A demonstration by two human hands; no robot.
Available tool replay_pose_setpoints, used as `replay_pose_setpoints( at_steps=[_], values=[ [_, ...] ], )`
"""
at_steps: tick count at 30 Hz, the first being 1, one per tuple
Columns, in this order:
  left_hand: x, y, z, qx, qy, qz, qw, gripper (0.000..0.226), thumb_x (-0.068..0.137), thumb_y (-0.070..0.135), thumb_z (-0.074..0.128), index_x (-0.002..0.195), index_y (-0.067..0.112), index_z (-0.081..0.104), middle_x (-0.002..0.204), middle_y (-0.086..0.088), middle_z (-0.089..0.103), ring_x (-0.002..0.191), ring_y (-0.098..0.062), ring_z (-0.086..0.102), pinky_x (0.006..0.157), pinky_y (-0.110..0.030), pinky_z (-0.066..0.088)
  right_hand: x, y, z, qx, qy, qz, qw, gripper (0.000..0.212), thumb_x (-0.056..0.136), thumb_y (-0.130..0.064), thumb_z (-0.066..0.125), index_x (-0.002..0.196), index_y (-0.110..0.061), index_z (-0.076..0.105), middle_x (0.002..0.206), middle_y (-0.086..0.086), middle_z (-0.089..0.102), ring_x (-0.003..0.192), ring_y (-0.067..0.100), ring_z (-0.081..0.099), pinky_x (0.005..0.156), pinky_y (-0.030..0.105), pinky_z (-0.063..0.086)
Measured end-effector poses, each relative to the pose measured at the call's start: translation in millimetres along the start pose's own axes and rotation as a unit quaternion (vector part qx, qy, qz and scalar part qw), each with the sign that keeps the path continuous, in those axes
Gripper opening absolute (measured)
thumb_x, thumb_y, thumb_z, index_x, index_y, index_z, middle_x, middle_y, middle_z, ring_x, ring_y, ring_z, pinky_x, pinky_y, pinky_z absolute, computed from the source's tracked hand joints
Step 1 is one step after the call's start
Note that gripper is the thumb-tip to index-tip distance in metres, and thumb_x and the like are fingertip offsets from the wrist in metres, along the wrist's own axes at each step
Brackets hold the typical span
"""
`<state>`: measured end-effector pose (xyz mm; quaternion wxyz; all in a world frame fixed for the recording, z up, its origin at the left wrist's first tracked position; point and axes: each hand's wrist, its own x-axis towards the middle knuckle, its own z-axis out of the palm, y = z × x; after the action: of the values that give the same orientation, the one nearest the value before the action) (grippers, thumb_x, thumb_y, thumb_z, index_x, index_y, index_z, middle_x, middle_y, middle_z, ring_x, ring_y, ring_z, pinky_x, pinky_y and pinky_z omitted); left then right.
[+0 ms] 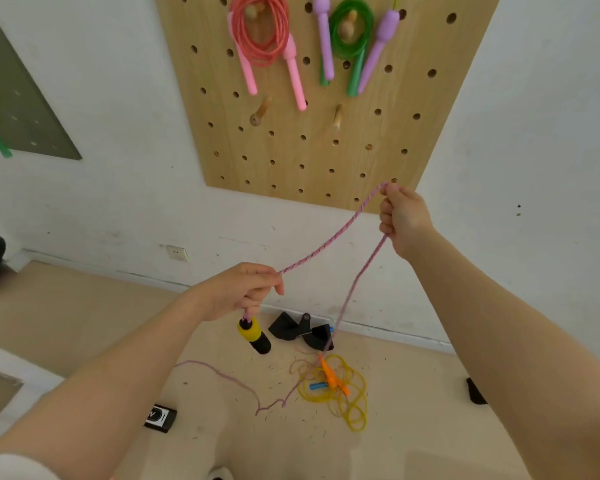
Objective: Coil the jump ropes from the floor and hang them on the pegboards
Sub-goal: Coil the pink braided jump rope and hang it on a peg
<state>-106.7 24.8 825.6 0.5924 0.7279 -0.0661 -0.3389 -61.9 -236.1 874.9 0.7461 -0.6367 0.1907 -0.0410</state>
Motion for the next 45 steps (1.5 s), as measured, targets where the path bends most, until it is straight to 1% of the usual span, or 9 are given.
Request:
replay_pose_setpoints(
  at_steps=[6,10,14,17,21,29,34,38,45],
  values=[
    [-13.7,-0.2,11.1,-0.324,0.050,0.214,0.920,0.032,0.053,0.044,0.085,0.063,0.018,0.069,0.047,0.007,0.015,0.036,-0.007,0.016,0.048,-0.016,0.038,6.9,31.2,-28.9,-0.099,0.137,0.044,0.985,0.018,0.094,-0.017,0.041,0.089,-0.010,0.057,0.060,0.001,0.041,0.047,0.014,0.030,0.042,0.025,0.026],
    [-19.5,3.3,19.8,-0.402,0.128,0.223,0.879,0.020,0.081,0.040,0.060,0.082,0.023,0.071,0.050,0.007,0.011,0.043,-0.011,0.007,0.040,-0.015,0.030,11.7,54.7,-40.8,-0.271,0.085,0.075,0.956,0.027,0.096,-0.020,0.044,0.100,-0.003,0.065,0.066,0.003,0.047,0.053,0.017,0.038,0.050,0.026,0.031],
    [-17.1,22.2,28.4,-0.361,0.105,0.210,0.902,0.034,0.098,0.027,0.032,0.129,0.036,0.046,0.049,0.008,0.051,0.043,-0.010,0.009,0.038,-0.014,0.028,-3.6,72.1,-27.2,-0.643,-0.096,0.015,0.760,0.031,0.097,-0.026,0.041,0.102,-0.005,0.063,0.098,0.009,0.064,0.081,0.023,0.057,0.068,0.028,0.043],
    [-9.6,30.4,33.8,-0.247,0.094,0.203,0.943,0.043,0.102,0.027,0.024,0.141,0.045,0.019,0.096,-0.004,0.072,0.041,-0.008,0.039,0.048,-0.021,0.044,-28.3,69.8,1.6,-0.755,-0.230,-0.052,0.611,0.031,0.100,-0.022,0.033,0.105,-0.006,0.058,0.106,0.008,0.063,0.087,0.023,0.056,0.072,0.030,0.044],
    [-2.4,33.7,36.1,-0.093,0.075,0.176,0.977,0.048,0.102,0.028,0.021,0.144,0.046,0.007,0.118,-0.002,0.066,0.098,-0.018,0.067,0.082,-0.036,0.055,-69.4,50.9,38.2,-0.760,-0.396,-0.133,0.497,0.029,0.099,-0.016,0.035,0.107,-0.005,0.062,0.109,0.008,0.064,0.094,0.022,0.056,0.086,0.029,0.045],
    [-9.3,36.1,45.9,-0.066,0.032,0.110,0.991,0.025,0.102,0.026,0.030,0.115,0.022,0.051,0.065,-0.005,0.061,0.030,-0.014,0.038,0.034,-0.016,0.027,-93.0,-13.0,49.4,-0.565,-0.227,-0.391,0.690,0.026,0.082,-0.038,0.065,0.087,-0.013,0.062,0.060,-0.007,0.050,0.057,0.011,0.045,0.057,0.029,0.040],
    [-9.6,48.1,41.6,-0.132,0.014,0.115,0.984,0.051,0.100,0.043,0.014,0.063,0.014,0.033,0.048,0.006,0.023,0.038,-0.006,0.011,0.035,-0.016,0.013,-72.1,-12.7,36.7,-0.405,-0.211,-0.342,0.821,0.023,0.080,-0.027,0.071,0.095,-0.019,0.055,0.063,-0.007,0.044,0.051,0.002,0.041,0.055,0.017,0.033],
    [-11.1,54.7,39.2,-0.106,-0.008,0.111,0.988,0.050,0.100,0.039,0.020,0.056,0.017,0.028,0.045,0.009,0.021,0.037,-0.004,0.014,0.036,-0.016,0.011,-71.5,-9.0,32.0,-0.376,-0.362,-0.222,0.824,0.026,0.095,-0.019,0.049,0.116,-0.009,0.062,0.089,-0.002,0.053,0.064,-0.008,0.046,0.063,0.008,0.037],
    [-8.3,52.8,40.8,-0.214,-0.001,0.215,0.953,0.054,0.096,0.036,0.034,0.044,0.023,0.040,0.052,0.006,0.041,0.049,-0.010,0.041,0.054,-0.019,0.041,-64.5,-16.0,33.0,-0.303,-0.364,-0.183,0.861,0.043,0.097,-0.028,0.043,0.059,-0.011,0.050,0.058,-0.002,0.047,0.051,0.003,0.039,0.055,0.014,0.033]
  ],
)
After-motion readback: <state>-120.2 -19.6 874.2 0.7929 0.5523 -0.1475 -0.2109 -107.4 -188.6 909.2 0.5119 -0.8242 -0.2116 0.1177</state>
